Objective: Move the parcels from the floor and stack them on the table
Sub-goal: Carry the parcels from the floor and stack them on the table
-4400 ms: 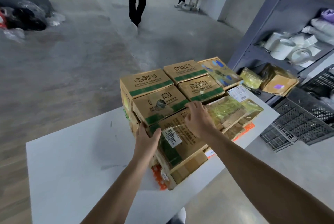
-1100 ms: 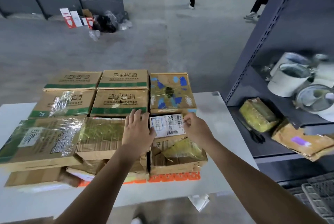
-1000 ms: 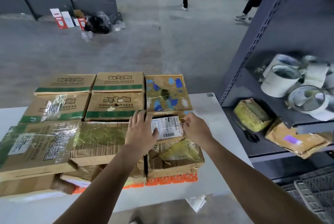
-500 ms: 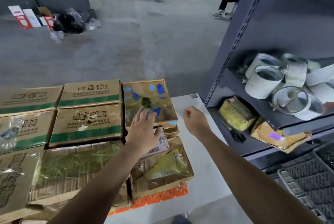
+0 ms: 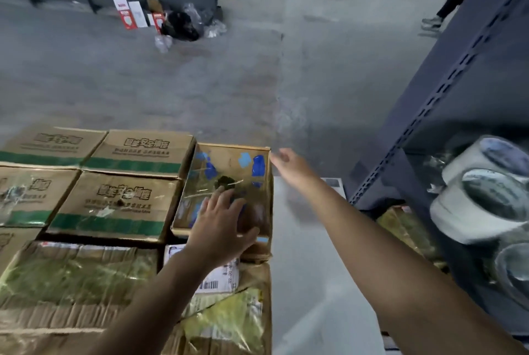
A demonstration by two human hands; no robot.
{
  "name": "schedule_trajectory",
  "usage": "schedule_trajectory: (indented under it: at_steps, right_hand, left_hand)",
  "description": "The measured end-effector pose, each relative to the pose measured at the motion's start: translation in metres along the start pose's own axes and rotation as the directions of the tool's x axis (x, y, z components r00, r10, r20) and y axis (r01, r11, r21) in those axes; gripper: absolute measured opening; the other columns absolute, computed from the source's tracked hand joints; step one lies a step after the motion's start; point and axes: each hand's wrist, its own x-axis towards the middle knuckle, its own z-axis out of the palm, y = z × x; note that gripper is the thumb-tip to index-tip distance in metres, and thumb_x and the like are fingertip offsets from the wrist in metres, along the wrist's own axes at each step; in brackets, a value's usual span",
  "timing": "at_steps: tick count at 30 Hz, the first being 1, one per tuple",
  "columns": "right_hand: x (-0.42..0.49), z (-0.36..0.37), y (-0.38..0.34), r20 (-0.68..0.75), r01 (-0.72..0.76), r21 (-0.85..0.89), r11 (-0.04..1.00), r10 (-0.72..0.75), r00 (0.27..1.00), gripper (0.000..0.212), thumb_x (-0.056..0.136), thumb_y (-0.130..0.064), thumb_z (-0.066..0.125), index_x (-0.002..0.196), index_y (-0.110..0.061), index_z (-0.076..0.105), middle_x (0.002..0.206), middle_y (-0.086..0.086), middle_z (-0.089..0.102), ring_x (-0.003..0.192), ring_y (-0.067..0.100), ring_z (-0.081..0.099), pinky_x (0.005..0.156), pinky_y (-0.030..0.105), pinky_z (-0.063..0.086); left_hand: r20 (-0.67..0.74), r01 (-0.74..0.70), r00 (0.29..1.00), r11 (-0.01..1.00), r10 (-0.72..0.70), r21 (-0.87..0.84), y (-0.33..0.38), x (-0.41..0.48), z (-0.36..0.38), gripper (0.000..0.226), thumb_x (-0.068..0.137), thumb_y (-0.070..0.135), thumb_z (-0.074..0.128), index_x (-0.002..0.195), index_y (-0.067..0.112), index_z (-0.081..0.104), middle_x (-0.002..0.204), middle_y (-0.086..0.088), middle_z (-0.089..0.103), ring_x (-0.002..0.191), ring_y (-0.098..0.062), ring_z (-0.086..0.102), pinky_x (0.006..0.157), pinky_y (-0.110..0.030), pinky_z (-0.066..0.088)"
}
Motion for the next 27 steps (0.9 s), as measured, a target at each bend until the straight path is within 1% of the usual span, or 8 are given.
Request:
schedule_trajectory:
  at_steps: [3,5,7,9,12,18,22,27]
  right_hand:
    - [0.019,0.006,-0.003,0.091,-0.007,0.04,0.999,0.003,0.996,0.056,0.088,-0.064,0.048,0.123,-0.021,0.053,0.123,-0.002,0.056,0.115,0.019,0.055,0.101,0.039,0.042]
    - [0.028,0.01,-0.002,0.146,-0.011,0.029,1.0,0.007,0.989,0.051,0.091,-0.063,0.048,0.121,-0.023,0.055,0.115,-0.005,0.057,0.109,0.018,0.055,0.096,0.035,0.043]
    - [0.033,0.014,0.0,0.171,-0.025,0.035,0.999,0.019,0.985,0.048,0.088,-0.066,0.05,0.114,-0.027,0.059,0.108,-0.006,0.059,0.104,0.016,0.055,0.094,0.036,0.045]
    - [0.039,0.018,0.003,0.153,-0.017,0.062,0.998,0.008,0.988,0.046,0.081,-0.069,0.053,0.103,-0.029,0.061,0.102,-0.007,0.062,0.101,0.016,0.059,0.096,0.041,0.05]
    - [0.052,0.02,0.007,0.087,0.012,0.043,0.999,-0.016,0.996,0.044,0.081,-0.068,0.049,0.085,-0.025,0.058,0.081,-0.004,0.06,0.092,0.023,0.064,0.093,0.047,0.052]
    - [0.05,0.017,0.001,0.022,0.089,-0.02,0.996,-0.089,0.996,0.037,0.098,-0.047,0.042,0.098,-0.013,0.057,0.08,0.001,0.057,0.082,0.022,0.058,0.074,0.034,0.044]
    - [0.048,0.017,0.001,0.019,0.063,-0.02,0.998,-0.062,0.998,0.033,0.1,-0.048,0.039,0.099,-0.017,0.052,0.082,-0.002,0.055,0.077,0.015,0.055,0.073,0.033,0.043]
    - [0.042,0.023,-0.003,-0.019,0.037,0.021,0.999,-0.036,0.999,0.037,0.101,-0.047,0.035,0.07,-0.028,0.036,0.064,-0.007,0.039,0.059,0.011,0.041,0.06,0.031,0.031]
  left_hand:
    - [0.028,-0.073,0.997,0.994,0.071,0.081,0.0,0.002,0.005,0.09,0.068,0.08,0.032,0.142,0.029,0.037,0.156,-0.001,0.024,0.148,-0.025,0.005,0.12,-0.047,0.006]
    - [0.08,-0.117,0.991,0.984,0.107,0.136,-0.004,0.004,0.007,0.09,0.071,0.079,0.039,0.148,0.033,0.026,0.159,-0.003,0.015,0.148,-0.027,0.001,0.117,-0.046,-0.005]
    - [0.078,-0.142,0.988,0.979,0.131,0.149,-0.007,0.004,0.009,0.08,0.082,0.064,0.053,0.15,0.035,0.021,0.16,-0.004,0.011,0.148,-0.028,0.0,0.115,-0.046,-0.007]
    - [0.062,-0.142,0.989,0.982,0.135,0.125,-0.007,0.003,0.008,0.075,0.087,0.05,0.057,0.15,0.035,0.02,0.161,-0.004,0.011,0.148,-0.028,-0.001,0.117,-0.048,-0.005]
    - [0.083,-0.128,0.989,0.983,0.118,0.128,-0.005,0.005,0.009,0.074,0.09,0.047,0.056,0.151,0.035,0.015,0.161,-0.004,0.005,0.148,-0.028,-0.006,0.119,-0.052,-0.002]
    - [0.063,-0.147,0.988,0.98,0.139,0.134,-0.006,0.01,0.011,0.073,0.09,0.047,0.055,0.151,0.033,0.017,0.161,-0.006,0.007,0.148,-0.029,-0.005,0.117,-0.052,-0.006]
    - [0.051,-0.161,0.986,0.979,0.156,0.125,-0.006,0.012,0.013,0.072,0.09,0.047,0.056,0.15,0.033,0.02,0.161,-0.005,0.009,0.148,-0.03,-0.003,0.116,-0.051,-0.006]
    - [0.033,-0.156,0.988,0.983,0.153,0.098,-0.004,0.009,0.01,0.07,0.09,0.046,0.055,0.15,0.032,0.021,0.161,-0.004,0.009,0.148,-0.027,-0.005,0.116,-0.047,-0.007]
